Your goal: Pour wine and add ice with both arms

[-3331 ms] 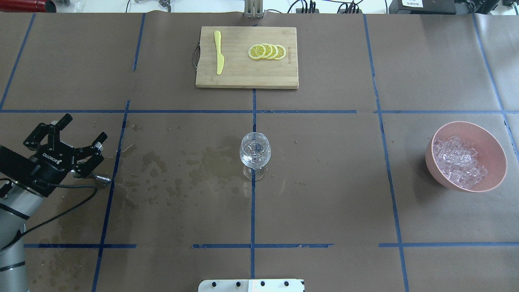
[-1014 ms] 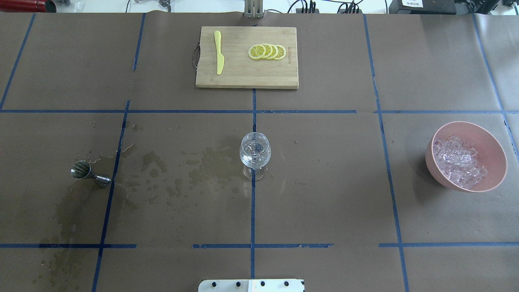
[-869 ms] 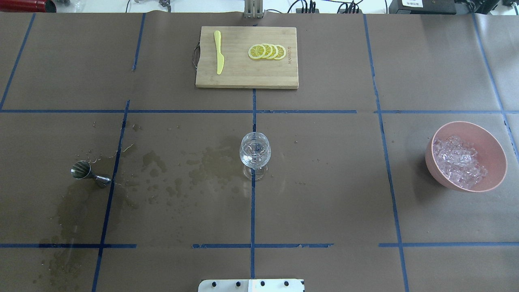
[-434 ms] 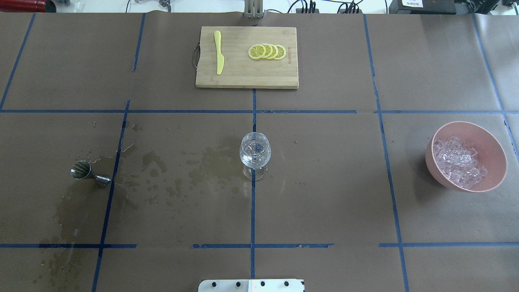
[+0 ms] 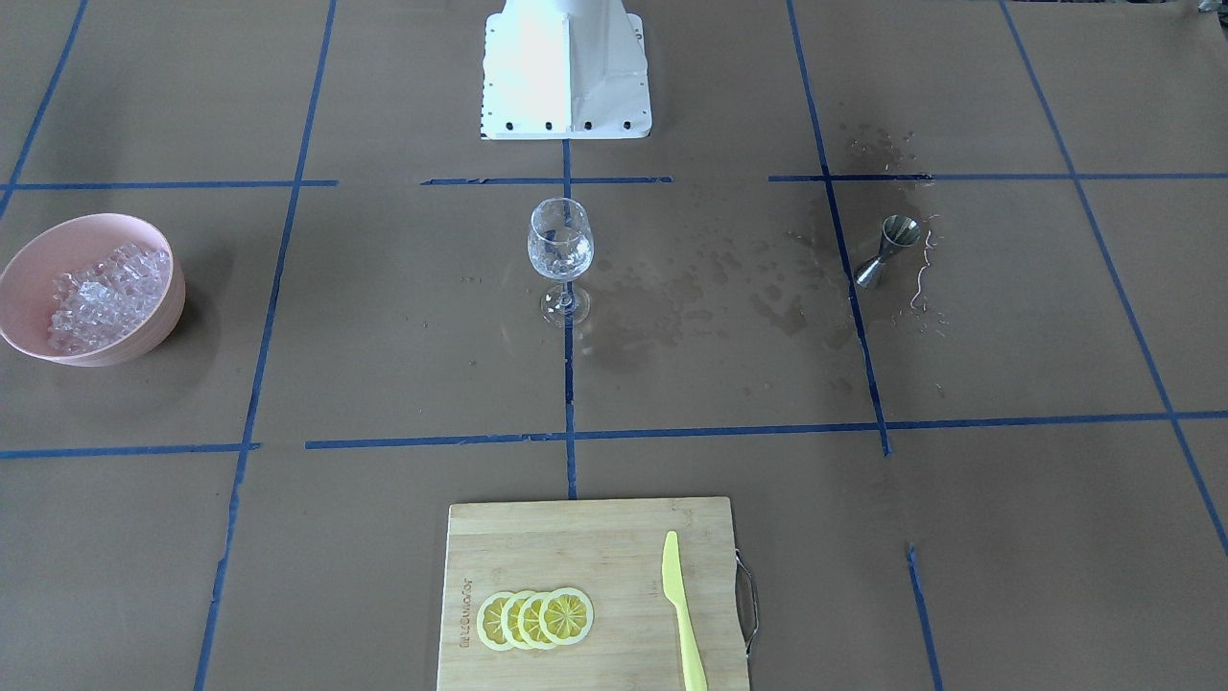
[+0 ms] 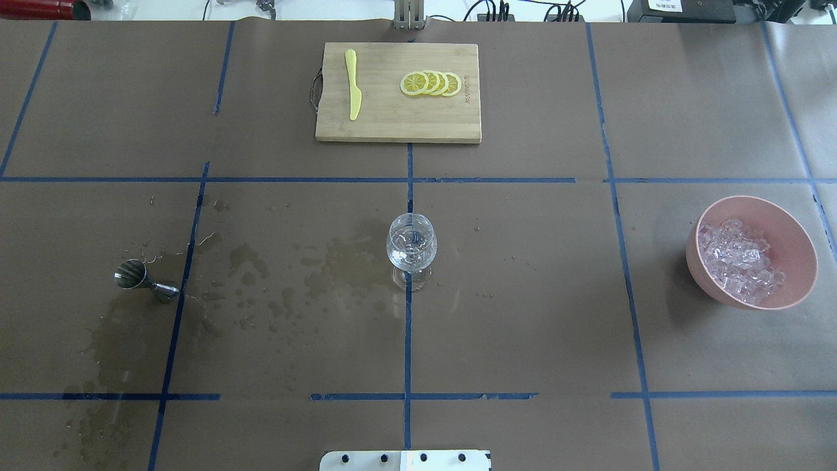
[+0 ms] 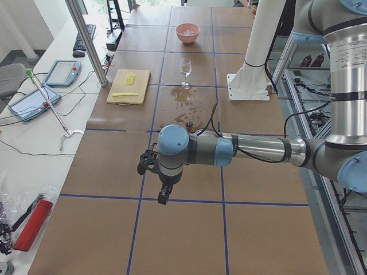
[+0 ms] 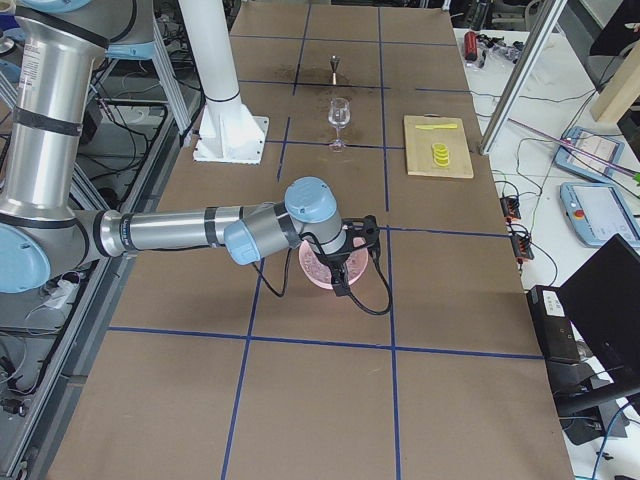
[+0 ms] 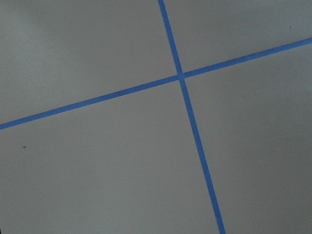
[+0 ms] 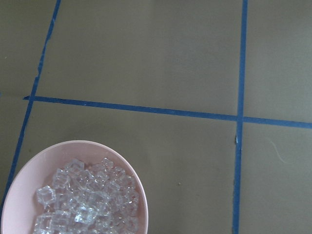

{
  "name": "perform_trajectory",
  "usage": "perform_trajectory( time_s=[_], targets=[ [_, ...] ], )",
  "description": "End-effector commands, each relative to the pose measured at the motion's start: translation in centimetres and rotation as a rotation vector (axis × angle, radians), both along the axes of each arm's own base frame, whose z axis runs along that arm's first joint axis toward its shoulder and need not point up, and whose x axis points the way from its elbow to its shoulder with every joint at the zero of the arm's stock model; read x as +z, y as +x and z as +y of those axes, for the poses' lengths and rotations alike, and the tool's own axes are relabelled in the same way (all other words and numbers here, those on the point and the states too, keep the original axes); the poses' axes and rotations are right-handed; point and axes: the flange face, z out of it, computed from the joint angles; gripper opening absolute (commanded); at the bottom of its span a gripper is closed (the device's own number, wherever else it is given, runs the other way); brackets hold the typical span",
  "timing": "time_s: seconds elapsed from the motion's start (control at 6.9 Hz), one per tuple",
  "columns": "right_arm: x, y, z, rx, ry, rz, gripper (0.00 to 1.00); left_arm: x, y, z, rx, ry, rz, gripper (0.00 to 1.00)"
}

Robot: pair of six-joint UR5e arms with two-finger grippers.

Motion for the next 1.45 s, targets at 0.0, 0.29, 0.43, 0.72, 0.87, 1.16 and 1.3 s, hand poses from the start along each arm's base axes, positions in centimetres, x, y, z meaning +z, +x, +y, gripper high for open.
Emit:
perform_trajectory(
  time_s=[0.0,0.29,0.43,0.72,0.87,1.16,1.3],
  targets=[
    [-0.6,-6.3,1.4,0.044,-0.014,-0.037,0.93,-0.5,0.1,-0.1,-0.001,0.008,0.011,1.00],
    [-0.7,-12.2,1.7,0.032,0.017,0.026,0.87,-0.5,0.1,0.0,-0.001,0.010,0.011,1.00],
    [-0.7,-13.6,2.0,0.017,0.032,0.039,0.81,-0.6,0.1,0.0,-0.001,0.011,0.011,1.00],
    [-1.2,-16.2,2.1,-0.006,0.053,0.054,0.70,-0.5,0.1,-0.1,0.000,0.017,0.010,1.00],
    [-1.1,-17.6,2.1,-0.013,0.071,0.079,0.70,-0.5,0.1,-0.1,0.000,0.017,0.010,1.00],
    [-0.5,-18.6,2.6,-0.036,0.066,0.089,0.70,-0.5,0.1,-0.1,0.000,0.016,0.010,1.00],
    [0.1,-18.9,2.7,-0.044,0.059,0.096,0.69,-0.5,0.1,-0.1,0.002,0.017,0.010,1.00]
  ],
)
